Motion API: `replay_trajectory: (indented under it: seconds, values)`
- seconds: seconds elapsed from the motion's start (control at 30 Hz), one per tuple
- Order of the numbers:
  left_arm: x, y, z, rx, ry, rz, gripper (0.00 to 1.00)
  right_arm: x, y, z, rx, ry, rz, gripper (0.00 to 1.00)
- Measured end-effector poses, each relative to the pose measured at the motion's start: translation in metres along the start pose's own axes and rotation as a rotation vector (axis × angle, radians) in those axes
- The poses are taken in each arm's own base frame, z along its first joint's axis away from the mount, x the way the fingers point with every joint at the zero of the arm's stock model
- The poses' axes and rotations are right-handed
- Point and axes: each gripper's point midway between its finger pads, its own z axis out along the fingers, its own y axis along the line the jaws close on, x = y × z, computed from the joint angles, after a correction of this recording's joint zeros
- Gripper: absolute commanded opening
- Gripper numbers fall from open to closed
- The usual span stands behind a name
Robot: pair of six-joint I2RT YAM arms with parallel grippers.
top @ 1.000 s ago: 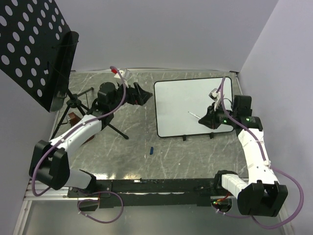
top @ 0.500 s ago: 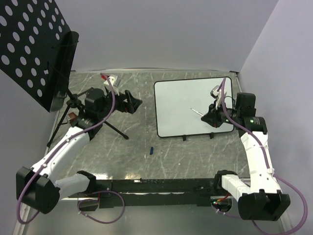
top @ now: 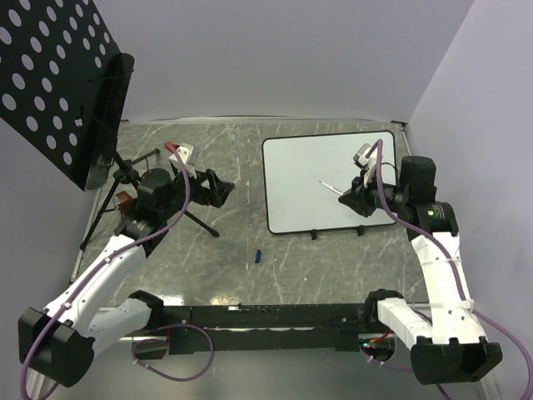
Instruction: Write a sentence on the whiteboard
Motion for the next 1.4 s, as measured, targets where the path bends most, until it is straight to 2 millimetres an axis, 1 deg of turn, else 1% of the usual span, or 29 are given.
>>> replay_trajectory:
  seconds: [0.17, 0.33, 0.43, 0.7, 0.97, 1.17, 1.4]
  values:
    - [-0.001, -0.003, -0.001, 0.017, -0.001, 0.021, 0.97, -0.007, 0.010, 0.008, -0.046, -0.008, -0.027, 0.00]
    - [-0.010, -0.006, -0.011, 0.026, -0.046, 0.055, 0.97, -0.014, 0.021, 0.017, -0.090, -0.019, -0.066, 0.00]
    - [-0.016, -0.008, -0.014, 0.032, -0.070, 0.067, 0.97, -0.015, 0.024, 0.021, -0.112, -0.021, -0.079, 0.00]
    - [-0.018, -0.008, -0.013, 0.035, -0.078, 0.083, 0.97, -0.013, 0.023, 0.031, -0.148, -0.012, -0.095, 0.00]
    - [-0.012, -0.009, -0.013, 0.045, -0.069, 0.085, 0.97, -0.015, 0.018, 0.041, -0.160, -0.007, -0.080, 0.00]
    - [-0.019, -0.010, -0.018, 0.040, -0.100, 0.092, 0.97, -0.014, 0.016, 0.046, -0.163, -0.003, -0.052, 0.00]
    - [-0.021, -0.010, -0.019, 0.042, -0.105, 0.093, 0.97, -0.017, 0.025, 0.052, -0.181, 0.007, -0.064, 0.00]
